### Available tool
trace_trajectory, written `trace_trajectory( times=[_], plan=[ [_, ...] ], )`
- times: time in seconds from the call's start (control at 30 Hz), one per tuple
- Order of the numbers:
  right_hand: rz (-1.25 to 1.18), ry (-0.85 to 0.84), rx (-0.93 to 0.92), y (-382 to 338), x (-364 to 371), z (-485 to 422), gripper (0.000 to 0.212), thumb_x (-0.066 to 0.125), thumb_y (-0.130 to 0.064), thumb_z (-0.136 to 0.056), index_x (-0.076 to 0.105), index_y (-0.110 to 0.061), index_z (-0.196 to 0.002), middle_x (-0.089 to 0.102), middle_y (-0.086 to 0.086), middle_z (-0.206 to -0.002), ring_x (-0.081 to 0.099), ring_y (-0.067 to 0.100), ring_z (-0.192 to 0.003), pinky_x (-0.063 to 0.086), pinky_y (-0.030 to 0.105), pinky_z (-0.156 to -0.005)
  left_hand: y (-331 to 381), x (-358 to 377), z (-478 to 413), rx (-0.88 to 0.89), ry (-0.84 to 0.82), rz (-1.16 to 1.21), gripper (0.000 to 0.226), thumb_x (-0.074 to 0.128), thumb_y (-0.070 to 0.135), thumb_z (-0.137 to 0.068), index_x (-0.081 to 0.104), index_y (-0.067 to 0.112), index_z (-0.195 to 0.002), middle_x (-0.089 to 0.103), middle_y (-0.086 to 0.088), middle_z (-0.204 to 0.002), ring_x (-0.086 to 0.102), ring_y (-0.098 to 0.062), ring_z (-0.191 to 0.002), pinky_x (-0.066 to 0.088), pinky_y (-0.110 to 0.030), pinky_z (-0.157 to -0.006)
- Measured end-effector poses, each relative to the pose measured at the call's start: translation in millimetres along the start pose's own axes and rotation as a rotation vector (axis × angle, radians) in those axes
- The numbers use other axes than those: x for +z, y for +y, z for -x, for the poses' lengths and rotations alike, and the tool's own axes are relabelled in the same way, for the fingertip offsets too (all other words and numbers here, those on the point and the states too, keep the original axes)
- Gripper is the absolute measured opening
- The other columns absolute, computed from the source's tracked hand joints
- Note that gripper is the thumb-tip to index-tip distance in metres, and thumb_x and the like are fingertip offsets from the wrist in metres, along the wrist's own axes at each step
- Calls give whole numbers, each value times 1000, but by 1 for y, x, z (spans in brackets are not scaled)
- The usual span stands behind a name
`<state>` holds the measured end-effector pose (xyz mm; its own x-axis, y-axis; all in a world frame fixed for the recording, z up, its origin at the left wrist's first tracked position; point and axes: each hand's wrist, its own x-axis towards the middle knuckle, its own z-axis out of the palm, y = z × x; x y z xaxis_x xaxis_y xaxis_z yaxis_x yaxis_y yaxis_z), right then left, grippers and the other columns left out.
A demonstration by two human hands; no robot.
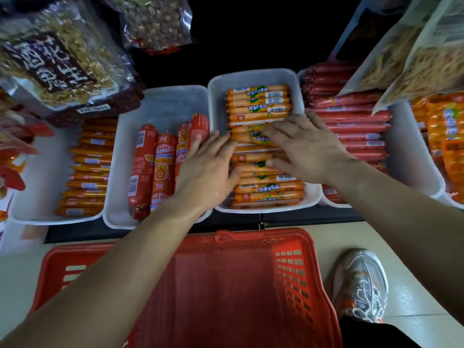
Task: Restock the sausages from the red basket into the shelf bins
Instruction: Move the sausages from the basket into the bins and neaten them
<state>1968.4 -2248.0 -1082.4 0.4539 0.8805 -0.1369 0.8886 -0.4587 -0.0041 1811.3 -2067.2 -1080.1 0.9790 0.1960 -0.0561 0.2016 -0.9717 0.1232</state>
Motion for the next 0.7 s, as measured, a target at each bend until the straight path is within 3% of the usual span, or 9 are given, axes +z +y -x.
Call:
trace_trajectory(
  times=[0.1,0.2,0.33,0.43,0.5,0.63,0.7],
  plan=[
    [-149,154,181,7,8,17,69,30,-55,-93,39,-19,-150,43,7,-152,35,33,-137,29,53,-114,16,9,-17,33,-133,-114,83,28,64,-97,-6,18,-158,-11,-3,-166,-11,-22,-153,-5,-42,-123],
    [-345,259,379,9,20,33,63,37,-46,-97,35,-13,-151,40,12,-151,36,36,-134,35,53,-109,31,26,-40,69,-253,-122,87,24,69,-96,-21,23,-155,-31,0,-160,-27,-24,-148,-9,-48,-122],
    [-528,249,527,8,30,43,59,41,-40,-103,31,-13,-154,39,13,-152,35,36,-137,34,49,-108,35,45,-69,63,-207,-83,74,12,63,-100,-17,26,-156,-22,1,-164,-22,-25,-150,-3,-51,-123],
    [-525,237,520,7,31,44,58,40,-41,-103,32,-14,-154,43,13,-148,38,34,-135,38,47,-104,29,42,-91,-42,-11,-91,68,9,57,-102,3,21,-159,-1,-2,-167,-4,-26,-153,5,-51,-123],
    [-530,231,514,8,31,44,57,40,-41,-103,32,-15,-153,45,11,-147,40,33,-134,39,46,-103,28,39,-97,-111,90,-64,67,12,56,-103,6,20,-159,2,-4,-167,0,-25,-153,7,-51,-123],
    [-530,223,512,7,32,43,57,40,-42,-102,34,-15,-153,47,12,-143,43,34,-130,39,47,-102,32,54,-89,20,-39,-64,70,14,64,-99,-9,32,-157,-11,1,-166,-12,-25,-152,0,-51,-123],
    [-533,216,507,7,32,43,57,38,-42,-103,33,-15,-153,47,12,-143,43,34,-130,38,46,-104,32,61,-92,0,-31,-80,66,13,61,-102,-10,34,-157,-12,2,-166,-13,-26,-152,-1,-52,-123]
  ],
)
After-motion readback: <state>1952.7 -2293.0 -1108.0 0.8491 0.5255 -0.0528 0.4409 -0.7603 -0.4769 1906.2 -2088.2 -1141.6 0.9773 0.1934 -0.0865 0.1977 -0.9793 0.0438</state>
